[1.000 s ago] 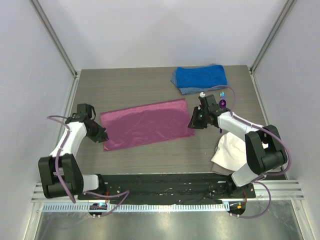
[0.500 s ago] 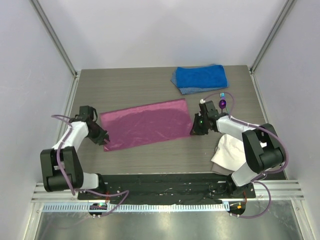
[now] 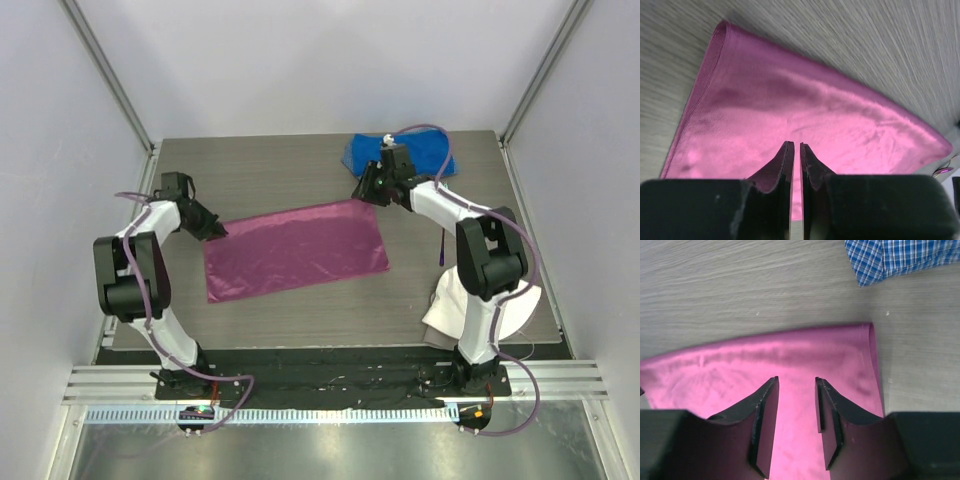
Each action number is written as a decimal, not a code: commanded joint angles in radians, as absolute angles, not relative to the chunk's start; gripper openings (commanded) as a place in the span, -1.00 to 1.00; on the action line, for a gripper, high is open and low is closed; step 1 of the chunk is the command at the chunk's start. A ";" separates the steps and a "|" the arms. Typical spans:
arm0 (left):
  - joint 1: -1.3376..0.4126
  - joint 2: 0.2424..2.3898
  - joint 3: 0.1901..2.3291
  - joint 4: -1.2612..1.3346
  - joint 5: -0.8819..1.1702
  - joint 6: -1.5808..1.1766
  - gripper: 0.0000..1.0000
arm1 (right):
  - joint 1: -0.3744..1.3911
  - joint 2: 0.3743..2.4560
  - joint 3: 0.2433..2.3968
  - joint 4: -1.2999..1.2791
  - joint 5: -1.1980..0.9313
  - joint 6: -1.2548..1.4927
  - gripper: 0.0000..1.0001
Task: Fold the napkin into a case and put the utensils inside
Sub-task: Smooth out the rectangle-folded napkin at the center of the board, then pick up the rectangle-folded napkin from the center of the board.
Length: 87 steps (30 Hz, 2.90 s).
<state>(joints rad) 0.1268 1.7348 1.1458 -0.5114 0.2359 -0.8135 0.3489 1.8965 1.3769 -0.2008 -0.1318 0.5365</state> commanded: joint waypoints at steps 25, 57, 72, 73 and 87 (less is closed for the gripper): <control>0.172 1.873 1.331 -0.535 0.204 -0.812 -0.72 | 0.330 2.111 1.604 -0.149 -0.118 0.449 -0.32; 0.244 1.884 1.376 -0.492 0.279 -0.770 -0.53 | 0.344 2.238 1.786 -0.210 -0.057 0.318 -0.16; 0.023 2.002 1.399 -0.213 0.442 -1.002 -0.61 | 0.491 2.241 1.813 -0.097 -0.227 0.540 -0.02; 0.014 2.016 1.407 -0.207 0.445 -1.009 -0.61 | 0.500 2.253 1.813 -0.059 -0.245 0.563 -0.06; -0.070 1.939 1.402 -0.305 0.355 -0.927 -0.57 | 0.500 2.220 1.876 -0.322 -0.137 0.453 -0.18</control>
